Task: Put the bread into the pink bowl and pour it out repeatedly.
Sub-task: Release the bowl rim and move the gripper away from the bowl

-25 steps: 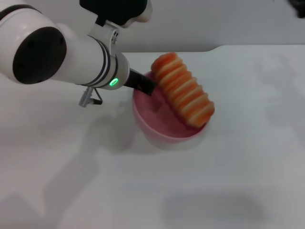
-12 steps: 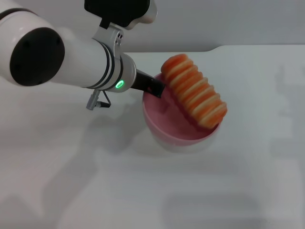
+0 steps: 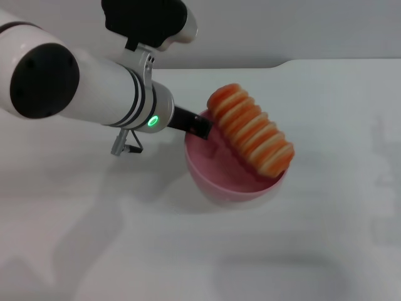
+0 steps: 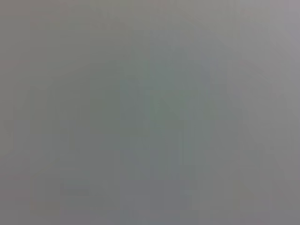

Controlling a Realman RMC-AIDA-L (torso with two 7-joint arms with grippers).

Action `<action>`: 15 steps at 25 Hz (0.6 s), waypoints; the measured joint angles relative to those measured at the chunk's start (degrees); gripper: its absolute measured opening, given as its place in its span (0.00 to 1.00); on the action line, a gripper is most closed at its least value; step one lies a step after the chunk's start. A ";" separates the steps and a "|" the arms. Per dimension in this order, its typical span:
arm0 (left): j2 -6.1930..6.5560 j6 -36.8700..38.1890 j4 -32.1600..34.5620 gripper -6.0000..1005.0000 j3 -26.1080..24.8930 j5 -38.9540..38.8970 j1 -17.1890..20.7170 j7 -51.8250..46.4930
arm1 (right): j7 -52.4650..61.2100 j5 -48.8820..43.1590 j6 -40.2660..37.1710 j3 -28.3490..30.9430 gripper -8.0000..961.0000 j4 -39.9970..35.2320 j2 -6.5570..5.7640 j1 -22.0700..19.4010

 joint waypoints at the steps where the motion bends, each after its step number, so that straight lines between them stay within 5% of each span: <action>1: -0.05 0.24 -0.48 0.05 0.08 -0.02 -0.04 0.00 | 0.02 0.06 0.00 -0.30 0.62 0.03 0.00 -0.10; 15: -0.12 5.25 -4.64 0.05 0.97 -0.80 1.97 -0.02 | 0.13 4.66 0.95 -3.19 0.62 1.63 -0.23 1.48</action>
